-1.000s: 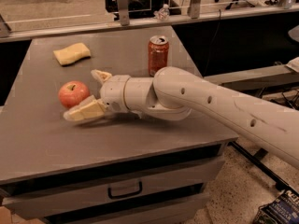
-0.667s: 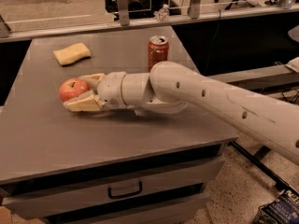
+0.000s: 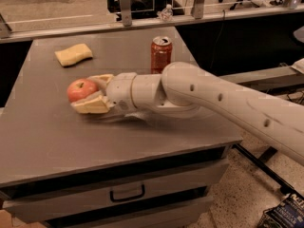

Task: Move apple near coke can

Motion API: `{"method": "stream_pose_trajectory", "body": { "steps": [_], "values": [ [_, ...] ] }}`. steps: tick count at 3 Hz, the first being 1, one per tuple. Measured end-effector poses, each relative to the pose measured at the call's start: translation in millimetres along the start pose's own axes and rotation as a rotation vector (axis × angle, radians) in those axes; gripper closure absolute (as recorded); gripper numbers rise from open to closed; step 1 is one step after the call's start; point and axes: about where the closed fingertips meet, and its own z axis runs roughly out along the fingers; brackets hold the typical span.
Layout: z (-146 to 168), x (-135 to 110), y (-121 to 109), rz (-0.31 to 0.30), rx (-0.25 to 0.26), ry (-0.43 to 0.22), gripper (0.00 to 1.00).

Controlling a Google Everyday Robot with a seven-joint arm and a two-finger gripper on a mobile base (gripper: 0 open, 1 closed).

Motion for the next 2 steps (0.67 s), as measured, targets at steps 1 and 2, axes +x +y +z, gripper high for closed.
{"method": "stream_pose_trajectory", "body": {
  "steps": [1,2],
  "values": [
    [-77.2,14.2,-10.2,0.046,0.217,0.091,1.0],
    [-124.0,25.5,-12.2,0.087,0.358,0.141,1.0]
  ]
}}
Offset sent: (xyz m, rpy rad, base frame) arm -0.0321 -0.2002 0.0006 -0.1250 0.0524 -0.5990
